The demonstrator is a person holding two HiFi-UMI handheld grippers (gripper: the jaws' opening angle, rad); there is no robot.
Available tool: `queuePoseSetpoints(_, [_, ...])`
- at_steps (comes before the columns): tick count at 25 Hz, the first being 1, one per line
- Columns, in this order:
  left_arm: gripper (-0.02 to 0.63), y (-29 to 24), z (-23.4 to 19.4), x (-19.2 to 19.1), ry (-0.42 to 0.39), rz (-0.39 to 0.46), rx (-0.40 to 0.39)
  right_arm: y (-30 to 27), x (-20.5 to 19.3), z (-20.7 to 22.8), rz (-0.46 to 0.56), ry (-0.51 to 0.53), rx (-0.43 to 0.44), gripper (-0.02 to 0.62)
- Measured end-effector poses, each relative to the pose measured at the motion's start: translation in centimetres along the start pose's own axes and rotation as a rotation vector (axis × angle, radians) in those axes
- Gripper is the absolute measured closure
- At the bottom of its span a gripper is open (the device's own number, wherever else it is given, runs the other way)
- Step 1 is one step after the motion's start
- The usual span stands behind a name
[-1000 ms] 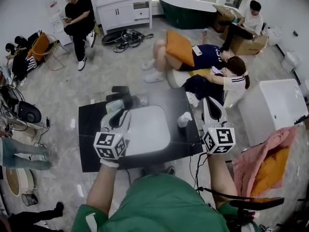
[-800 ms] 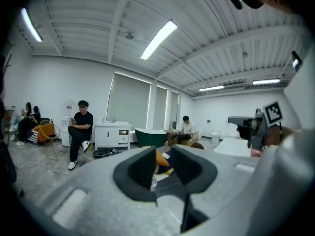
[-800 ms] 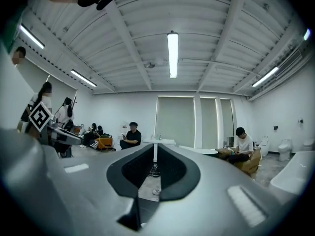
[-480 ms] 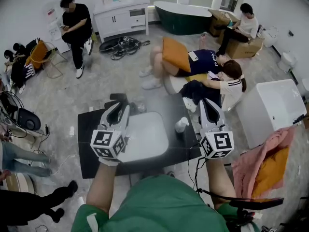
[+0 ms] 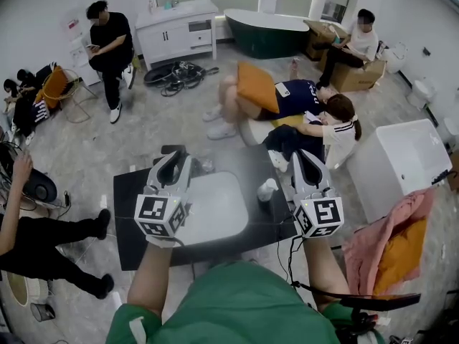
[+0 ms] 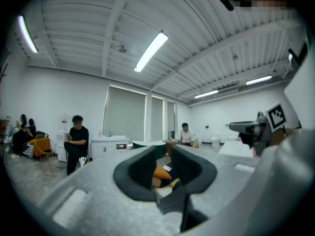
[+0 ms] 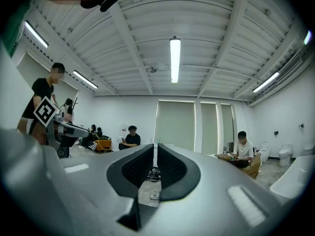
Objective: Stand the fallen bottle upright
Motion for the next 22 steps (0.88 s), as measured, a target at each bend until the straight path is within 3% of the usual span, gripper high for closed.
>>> queuePoseSetpoints(22, [0.52,0.6,1.2,-0.9,-0.006,-0.024,-0.016,1.3,0.0,-0.1,0.006,0.012,-0.007,0.574])
Point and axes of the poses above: the fingertips, and each gripper's own axes: y backward along the fingers, z to its right, x out of its top, the point moved 10 cm from there along y, backward along the fingers, and after that the axes turned 15 degrees about -y, right-handed, at the moved point
